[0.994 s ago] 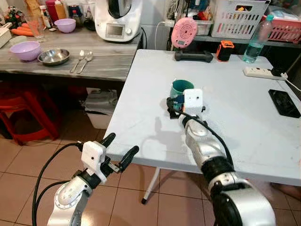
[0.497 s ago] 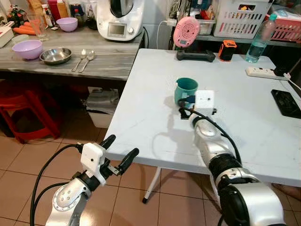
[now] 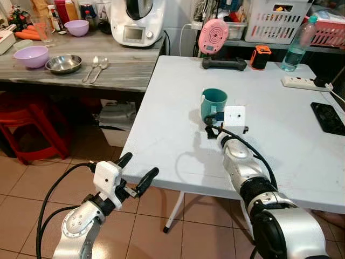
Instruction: Setting the table
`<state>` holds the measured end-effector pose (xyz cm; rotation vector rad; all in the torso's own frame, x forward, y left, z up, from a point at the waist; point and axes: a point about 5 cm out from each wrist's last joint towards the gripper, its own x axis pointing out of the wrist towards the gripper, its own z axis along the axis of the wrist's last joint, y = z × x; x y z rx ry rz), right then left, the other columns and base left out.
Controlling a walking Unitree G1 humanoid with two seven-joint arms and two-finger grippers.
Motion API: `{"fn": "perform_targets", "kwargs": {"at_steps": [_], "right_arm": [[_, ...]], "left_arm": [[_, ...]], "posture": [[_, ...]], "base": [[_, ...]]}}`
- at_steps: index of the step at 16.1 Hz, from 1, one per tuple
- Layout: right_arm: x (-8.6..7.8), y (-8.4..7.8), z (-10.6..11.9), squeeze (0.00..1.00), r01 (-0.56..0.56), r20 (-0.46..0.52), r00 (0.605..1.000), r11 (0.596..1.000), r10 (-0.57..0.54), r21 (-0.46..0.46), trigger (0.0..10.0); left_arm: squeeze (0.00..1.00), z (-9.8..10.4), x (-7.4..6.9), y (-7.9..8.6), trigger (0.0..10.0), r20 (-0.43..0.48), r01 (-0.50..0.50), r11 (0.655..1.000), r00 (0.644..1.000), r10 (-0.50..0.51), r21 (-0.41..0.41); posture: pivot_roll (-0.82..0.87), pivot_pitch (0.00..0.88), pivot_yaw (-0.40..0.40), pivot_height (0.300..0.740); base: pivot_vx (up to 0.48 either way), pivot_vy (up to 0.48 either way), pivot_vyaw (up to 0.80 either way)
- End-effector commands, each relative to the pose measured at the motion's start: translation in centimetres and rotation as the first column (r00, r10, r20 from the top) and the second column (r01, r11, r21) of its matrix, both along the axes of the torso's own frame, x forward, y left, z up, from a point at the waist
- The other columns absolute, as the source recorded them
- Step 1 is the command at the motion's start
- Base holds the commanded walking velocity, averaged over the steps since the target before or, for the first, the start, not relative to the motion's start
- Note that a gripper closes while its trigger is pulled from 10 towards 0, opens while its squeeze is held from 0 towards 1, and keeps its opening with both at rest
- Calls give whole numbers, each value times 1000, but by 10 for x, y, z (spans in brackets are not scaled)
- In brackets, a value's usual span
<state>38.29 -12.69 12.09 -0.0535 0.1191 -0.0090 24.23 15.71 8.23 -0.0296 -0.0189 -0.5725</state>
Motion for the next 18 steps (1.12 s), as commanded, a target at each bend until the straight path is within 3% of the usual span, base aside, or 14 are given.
{"fn": "perform_targets", "kwargs": {"at_steps": [1, 8, 11, 15, 18], "right_arm": [[5, 5, 10, 0, -29, 25, 999, 999, 29, -17, 10000], [10, -3, 19, 0, -24, 47, 999, 997, 27, -73, 10000], [8, 0, 22, 0, -40, 102, 994, 996, 49, -84, 10000], [-11, -1, 14, 0, -41, 222, 974, 997, 56, -71, 10000], [-42, -7, 7, 0, -20, 303, 953, 999, 29, -32, 10000]], "left_arm": [[0, 0, 2, 4, 10000, 3, -28, 1000, 1000, 28, 10], [0, 3, -1, 3, 10000, 3, -52, 999, 999, 52, -14], [0, 12, 3, 3, 10000, 23, -132, 991, 991, 132, -29], [0, 25, 17, 9, 10000, 47, -271, 961, 961, 273, -57], [0, 25, 20, 7, 10000, 44, -302, 952, 951, 304, -53]], "posture": [[130, 28, -11, 740], [144, 55, -24, 740], [145, 44, -34, 740], [132, 16, -40, 740], [93, 0, -27, 740]], "base": [[0, 0, 0], [0, 0, 0], [0, 0, 0], [0, 0, 0], [0, 0, 0]]}}
